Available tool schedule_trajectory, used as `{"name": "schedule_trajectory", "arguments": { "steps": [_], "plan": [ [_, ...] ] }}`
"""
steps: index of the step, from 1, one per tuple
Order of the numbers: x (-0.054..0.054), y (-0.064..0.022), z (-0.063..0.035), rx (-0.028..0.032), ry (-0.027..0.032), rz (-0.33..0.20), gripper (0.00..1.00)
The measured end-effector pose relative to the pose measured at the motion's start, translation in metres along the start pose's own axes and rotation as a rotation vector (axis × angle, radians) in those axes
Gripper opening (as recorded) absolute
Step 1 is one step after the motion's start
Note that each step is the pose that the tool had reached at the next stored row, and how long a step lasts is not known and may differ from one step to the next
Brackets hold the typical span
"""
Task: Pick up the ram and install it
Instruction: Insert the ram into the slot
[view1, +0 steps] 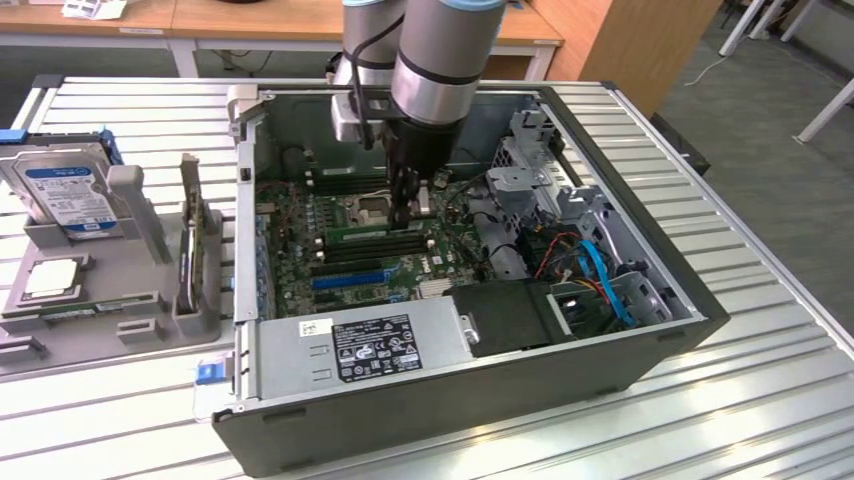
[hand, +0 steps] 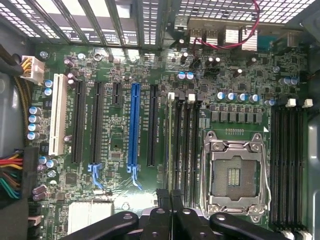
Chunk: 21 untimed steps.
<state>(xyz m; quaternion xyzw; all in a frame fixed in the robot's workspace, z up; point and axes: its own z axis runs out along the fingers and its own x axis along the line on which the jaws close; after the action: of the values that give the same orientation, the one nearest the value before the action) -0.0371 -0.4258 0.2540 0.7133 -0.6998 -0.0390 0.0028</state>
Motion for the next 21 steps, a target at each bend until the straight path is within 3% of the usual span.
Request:
{"name": "schedule_trajectory", "arguments": {
  "steps": [21],
  "plan": [
    [0.001, -0.0005, 0.0077, 0.0004, 0.0, 0.0, 0.11]
  ]
}}
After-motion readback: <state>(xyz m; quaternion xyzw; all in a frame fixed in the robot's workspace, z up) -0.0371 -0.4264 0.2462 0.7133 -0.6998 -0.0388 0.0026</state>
